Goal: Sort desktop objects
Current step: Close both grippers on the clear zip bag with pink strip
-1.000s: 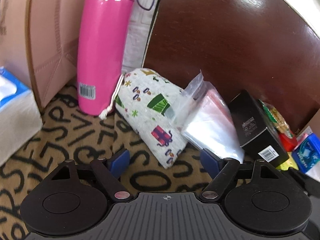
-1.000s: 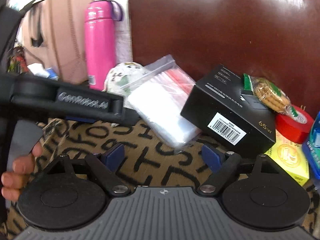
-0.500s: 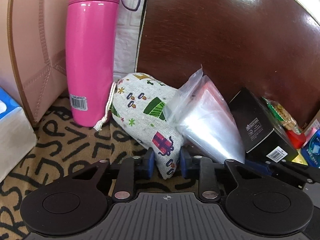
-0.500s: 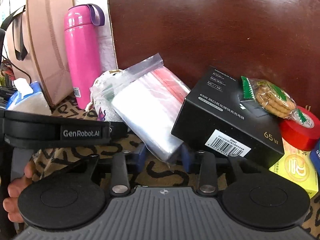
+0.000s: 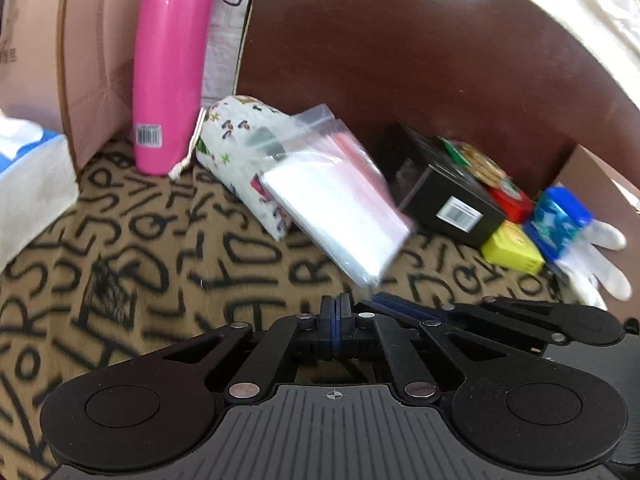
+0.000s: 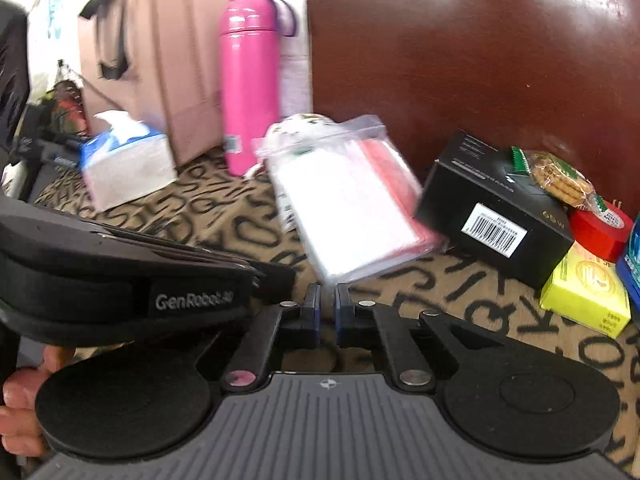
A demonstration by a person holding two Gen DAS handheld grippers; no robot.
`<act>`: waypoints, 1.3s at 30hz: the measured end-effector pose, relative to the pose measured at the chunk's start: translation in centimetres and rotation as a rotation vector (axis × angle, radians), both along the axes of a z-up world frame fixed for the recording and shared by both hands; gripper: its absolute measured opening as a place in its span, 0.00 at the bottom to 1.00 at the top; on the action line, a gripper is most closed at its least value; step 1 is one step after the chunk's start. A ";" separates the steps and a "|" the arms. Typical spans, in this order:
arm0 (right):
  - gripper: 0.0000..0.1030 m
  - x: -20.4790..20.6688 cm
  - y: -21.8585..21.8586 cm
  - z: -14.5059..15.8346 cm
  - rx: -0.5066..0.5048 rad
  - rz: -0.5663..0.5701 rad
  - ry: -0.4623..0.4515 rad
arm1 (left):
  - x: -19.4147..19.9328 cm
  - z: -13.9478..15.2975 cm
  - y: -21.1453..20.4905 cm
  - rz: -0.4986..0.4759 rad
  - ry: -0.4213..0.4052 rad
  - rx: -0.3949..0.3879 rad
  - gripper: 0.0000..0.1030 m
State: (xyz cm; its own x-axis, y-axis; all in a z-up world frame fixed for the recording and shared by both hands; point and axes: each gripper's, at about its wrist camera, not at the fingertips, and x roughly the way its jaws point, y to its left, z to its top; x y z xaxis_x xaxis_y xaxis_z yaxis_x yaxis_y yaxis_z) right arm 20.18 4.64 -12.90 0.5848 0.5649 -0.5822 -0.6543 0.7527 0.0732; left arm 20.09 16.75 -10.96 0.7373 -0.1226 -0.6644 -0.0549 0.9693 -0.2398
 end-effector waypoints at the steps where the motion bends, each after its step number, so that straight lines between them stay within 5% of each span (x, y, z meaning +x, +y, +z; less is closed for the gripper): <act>1: 0.06 -0.1 -0.2 0.0 0.012 0.005 0.012 | 0.3 0.3 0.0 -0.004 -0.002 0.011 0.00; 2: 0.06 -0.4 -0.6 0.1 0.021 0.005 0.026 | 0.1 0.3 -0.1 -0.005 -0.004 0.023 0.00; 6: 0.06 -1.1 -1.3 0.2 0.024 -0.011 0.020 | 0.1 0.7 0.8 0.049 -0.013 0.000 0.34; 7: 0.14 -1.1 -1.5 0.3 0.027 -0.024 0.017 | 0.0 1.0 1.1 0.062 -0.024 -0.014 0.39; 10: 0.63 -0.6 -1.5 0.5 0.033 -0.054 -0.004 | 0.7 1.8 1.9 0.098 -0.068 -0.026 0.63; 12: 0.68 -0.2 -1.3 0.7 0.023 -0.062 -0.036 | 1.4 2.2 2.3 0.125 -0.091 -0.017 0.71; 29: 0.86 5.9 0.7 -0.4 0.023 -0.064 0.002 | 9.5 2.1 3.1 0.108 -0.106 -0.001 0.71; 33: 0.86 6.8 1.0 -0.6 0.037 -0.054 0.028 | 9.2 1.8 2.1 0.086 -0.118 0.068 0.52; 39: 0.66 6.0 0.4 -0.4 0.032 -0.025 0.018 | 8.0 2.3 1.5 0.089 -0.108 0.084 0.39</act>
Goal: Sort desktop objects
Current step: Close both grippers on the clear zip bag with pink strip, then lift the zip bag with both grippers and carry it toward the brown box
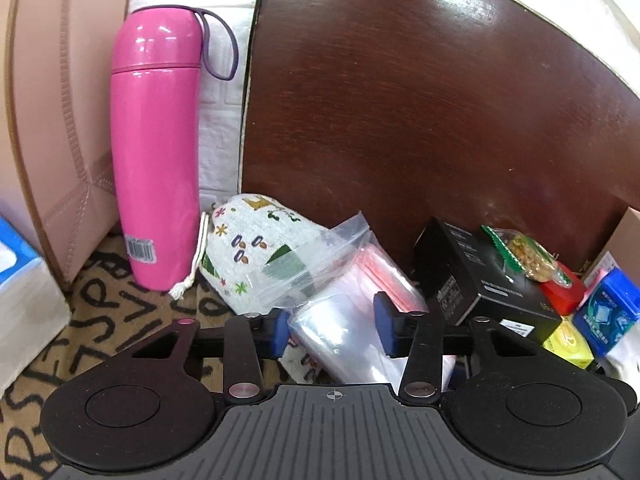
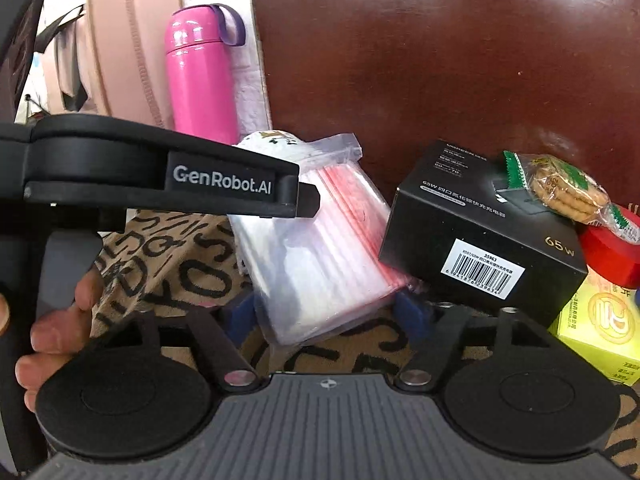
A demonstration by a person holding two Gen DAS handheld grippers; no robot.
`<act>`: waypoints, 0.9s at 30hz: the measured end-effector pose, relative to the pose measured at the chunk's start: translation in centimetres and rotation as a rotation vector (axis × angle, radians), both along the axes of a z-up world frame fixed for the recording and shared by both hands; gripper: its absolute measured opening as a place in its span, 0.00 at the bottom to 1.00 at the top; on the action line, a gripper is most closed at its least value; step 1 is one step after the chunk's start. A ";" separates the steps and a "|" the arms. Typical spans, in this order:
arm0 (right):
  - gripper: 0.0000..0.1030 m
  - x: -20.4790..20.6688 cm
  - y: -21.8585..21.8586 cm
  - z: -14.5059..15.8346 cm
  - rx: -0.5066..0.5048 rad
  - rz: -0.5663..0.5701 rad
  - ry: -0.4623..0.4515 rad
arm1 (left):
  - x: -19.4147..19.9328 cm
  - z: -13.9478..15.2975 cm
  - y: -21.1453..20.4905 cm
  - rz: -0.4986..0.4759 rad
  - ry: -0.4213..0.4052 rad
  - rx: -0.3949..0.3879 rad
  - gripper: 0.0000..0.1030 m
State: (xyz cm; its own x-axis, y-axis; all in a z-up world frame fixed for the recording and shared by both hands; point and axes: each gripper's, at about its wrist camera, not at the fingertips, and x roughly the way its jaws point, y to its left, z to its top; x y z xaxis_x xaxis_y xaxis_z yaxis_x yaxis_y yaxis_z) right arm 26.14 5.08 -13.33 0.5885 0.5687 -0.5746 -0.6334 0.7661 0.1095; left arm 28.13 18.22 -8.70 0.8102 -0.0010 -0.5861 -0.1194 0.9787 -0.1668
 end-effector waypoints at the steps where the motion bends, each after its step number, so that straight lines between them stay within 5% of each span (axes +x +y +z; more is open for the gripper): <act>1: 0.61 -0.3 -0.1 0.0 -0.008 0.004 -0.005 | -0.3 0.0 -0.1 0.003 0.004 -0.006 0.38; 8: 0.47 -2.4 -1.4 0.3 -0.016 0.024 0.006 | -3.6 0.4 -1.3 0.020 0.020 -0.015 0.34; 17: 0.47 -7.1 -3.5 0.6 -0.036 0.066 0.013 | -8.6 1.0 -3.3 0.022 0.063 -0.044 0.34; 27: 0.47 -14.3 -10.5 1.2 -0.063 0.030 0.043 | -16.0 0.3 -8.2 -0.044 0.100 -0.171 0.34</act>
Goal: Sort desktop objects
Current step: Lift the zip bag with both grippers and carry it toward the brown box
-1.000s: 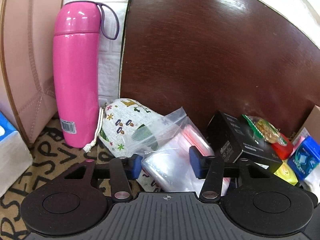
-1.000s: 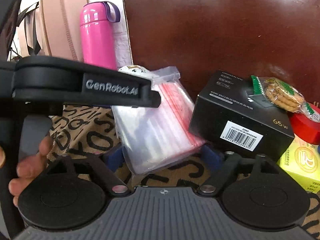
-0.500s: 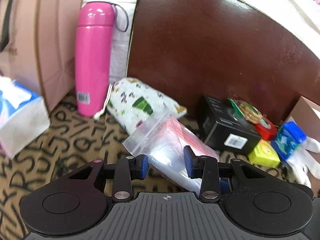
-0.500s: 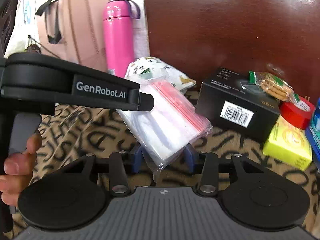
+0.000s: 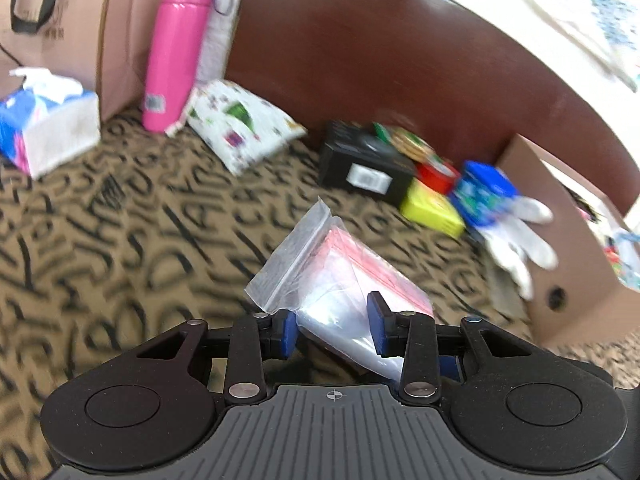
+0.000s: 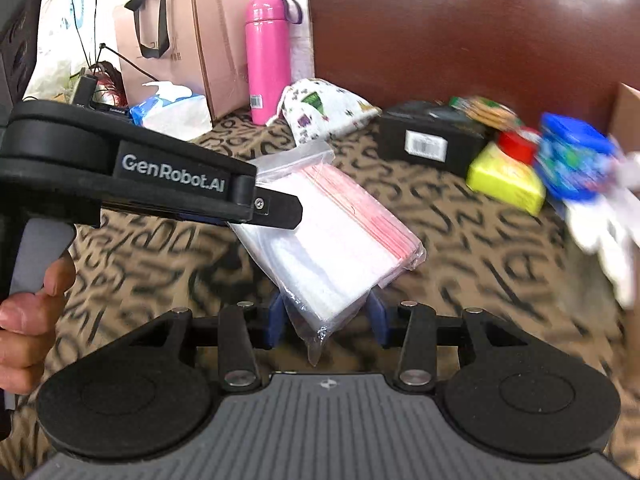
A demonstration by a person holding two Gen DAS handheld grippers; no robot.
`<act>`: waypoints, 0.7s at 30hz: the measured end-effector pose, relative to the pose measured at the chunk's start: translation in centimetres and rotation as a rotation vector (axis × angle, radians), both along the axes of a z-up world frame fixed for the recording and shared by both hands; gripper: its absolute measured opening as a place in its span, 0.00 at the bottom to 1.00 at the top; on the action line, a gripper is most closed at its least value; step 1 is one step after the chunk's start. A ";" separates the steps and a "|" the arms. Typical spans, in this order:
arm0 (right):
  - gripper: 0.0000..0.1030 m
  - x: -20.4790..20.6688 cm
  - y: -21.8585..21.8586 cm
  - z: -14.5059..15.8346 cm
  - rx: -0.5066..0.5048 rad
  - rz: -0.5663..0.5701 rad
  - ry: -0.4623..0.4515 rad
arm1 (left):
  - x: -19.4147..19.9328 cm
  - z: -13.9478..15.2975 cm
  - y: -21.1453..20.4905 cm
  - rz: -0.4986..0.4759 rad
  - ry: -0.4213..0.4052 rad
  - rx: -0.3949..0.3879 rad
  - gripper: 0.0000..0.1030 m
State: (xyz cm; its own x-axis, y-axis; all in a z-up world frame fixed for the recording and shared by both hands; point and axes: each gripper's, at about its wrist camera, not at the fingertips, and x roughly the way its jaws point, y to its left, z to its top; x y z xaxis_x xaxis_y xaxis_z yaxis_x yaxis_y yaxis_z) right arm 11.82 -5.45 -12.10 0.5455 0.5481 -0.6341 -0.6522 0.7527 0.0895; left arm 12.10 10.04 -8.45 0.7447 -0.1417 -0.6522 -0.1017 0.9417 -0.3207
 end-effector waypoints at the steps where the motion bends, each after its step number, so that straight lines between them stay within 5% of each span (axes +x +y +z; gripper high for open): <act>1: 0.47 -0.6 -0.6 0.1 -0.002 -0.008 0.002 | -0.6 -0.1 -0.7 -0.010 0.004 -0.009 0.34; 16: 0.49 -10.3 -9.3 -0.4 -0.020 -0.082 -0.012 | -9.1 -0.7 -9.1 -0.143 0.027 0.006 0.37; 19: 0.52 -11.2 -10.5 -0.6 -0.020 -0.107 -0.021 | -9.5 -1.4 -10.4 -0.172 0.035 0.007 0.42; 21: 0.54 -11.6 -11.0 -0.7 -0.030 -0.119 -0.039 | -9.6 -1.6 -11.0 -0.202 0.037 0.000 0.57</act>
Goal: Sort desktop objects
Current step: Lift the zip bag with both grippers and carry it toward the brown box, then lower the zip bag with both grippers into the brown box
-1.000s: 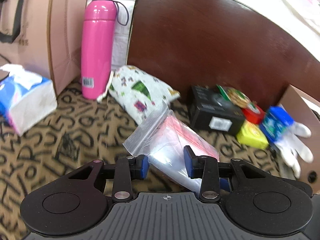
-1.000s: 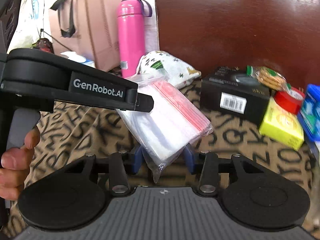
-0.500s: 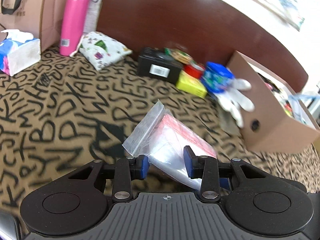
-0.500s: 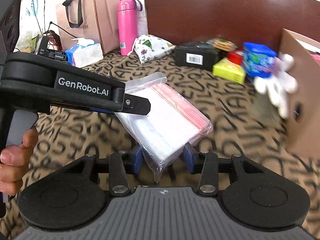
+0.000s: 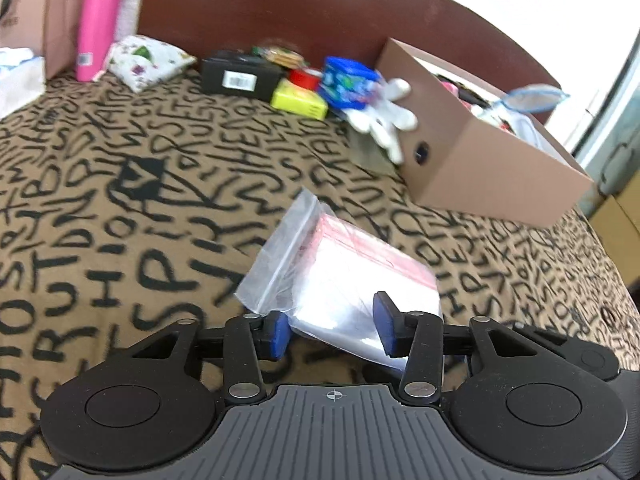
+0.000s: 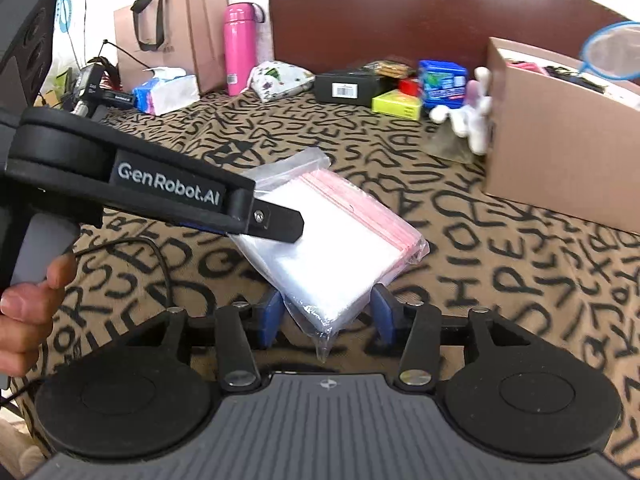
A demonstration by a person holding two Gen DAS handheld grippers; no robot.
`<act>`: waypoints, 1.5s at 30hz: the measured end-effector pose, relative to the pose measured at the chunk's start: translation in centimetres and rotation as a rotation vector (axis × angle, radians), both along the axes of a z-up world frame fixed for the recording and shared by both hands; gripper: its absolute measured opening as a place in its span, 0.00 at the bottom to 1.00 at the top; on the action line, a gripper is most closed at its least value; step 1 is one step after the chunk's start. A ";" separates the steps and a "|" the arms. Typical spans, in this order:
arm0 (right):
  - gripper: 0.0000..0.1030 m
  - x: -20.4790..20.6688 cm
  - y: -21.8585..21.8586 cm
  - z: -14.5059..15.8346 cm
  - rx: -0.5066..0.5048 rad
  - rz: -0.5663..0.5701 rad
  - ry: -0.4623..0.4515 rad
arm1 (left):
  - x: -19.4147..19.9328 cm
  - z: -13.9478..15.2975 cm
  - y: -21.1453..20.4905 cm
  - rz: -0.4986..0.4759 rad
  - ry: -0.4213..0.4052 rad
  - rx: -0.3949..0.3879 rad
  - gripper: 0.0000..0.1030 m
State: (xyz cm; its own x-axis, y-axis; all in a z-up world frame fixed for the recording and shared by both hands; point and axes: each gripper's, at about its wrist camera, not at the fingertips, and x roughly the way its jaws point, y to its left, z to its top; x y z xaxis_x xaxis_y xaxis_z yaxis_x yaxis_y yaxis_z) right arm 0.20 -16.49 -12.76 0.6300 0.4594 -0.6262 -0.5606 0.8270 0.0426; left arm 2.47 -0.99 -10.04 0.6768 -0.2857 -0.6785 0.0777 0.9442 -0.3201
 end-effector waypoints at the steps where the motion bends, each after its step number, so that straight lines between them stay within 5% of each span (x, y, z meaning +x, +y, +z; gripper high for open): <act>1: 0.57 -0.1 -0.3 -0.1 -0.002 -0.004 -0.006 | -0.1 -0.1 -0.2 -0.012 0.002 -0.004 0.61; 3: 0.66 -0.2 -0.6 -0.1 0.000 -0.018 -0.017 | 0.0 -0.3 -0.3 -0.022 0.016 0.005 0.82; 6: 0.76 -0.1 -0.8 -0.1 -0.007 -0.028 -0.033 | 0.0 -0.2 0.2 0.023 0.000 0.038 0.87; 11: 0.79 0.4 -0.8 -0.3 -0.006 -0.030 -0.026 | -0.4 1.9 2.2 0.093 -0.110 0.024 0.88; 14: 0.80 0.6 -0.9 -0.4 0.005 -0.035 -0.018 | 0.8 2.6 1.9 -0.024 -0.088 -0.004 0.88; 17: 0.81 0.6 -1.0 -0.2 0.020 -0.045 -0.010 | 2.6 1.9 -0.2 -0.138 -0.054 0.070 0.88; 25: 0.82 0.4 -1.1 -0.3 0.026 -0.057 -0.010 | 4.9 0.2 -1.3 -0.174 0.026 0.078 0.87; 28: 0.80 0.3 -1.0 -0.3 0.036 -0.048 -0.019 | 4.4 0.1 -1.4 -0.203 0.028 0.071 0.77; 34: 0.78 0.7 -0.7 -0.4 0.038 -0.038 -0.023 | 5.0 -0.2 -1.8 -0.206 0.039 0.069 0.82; 36: 0.78 0.9 -0.6 -0.6 0.035 -0.034 -0.019 | 5.0 -0.1 -2.0 -0.215 0.035 0.074 0.70; 45: 0.69 0.9 0.2 -0.6 0.007 -0.029 -0.015 | 4.1 0.0 -2.8 -0.207 -0.001 0.121 0.65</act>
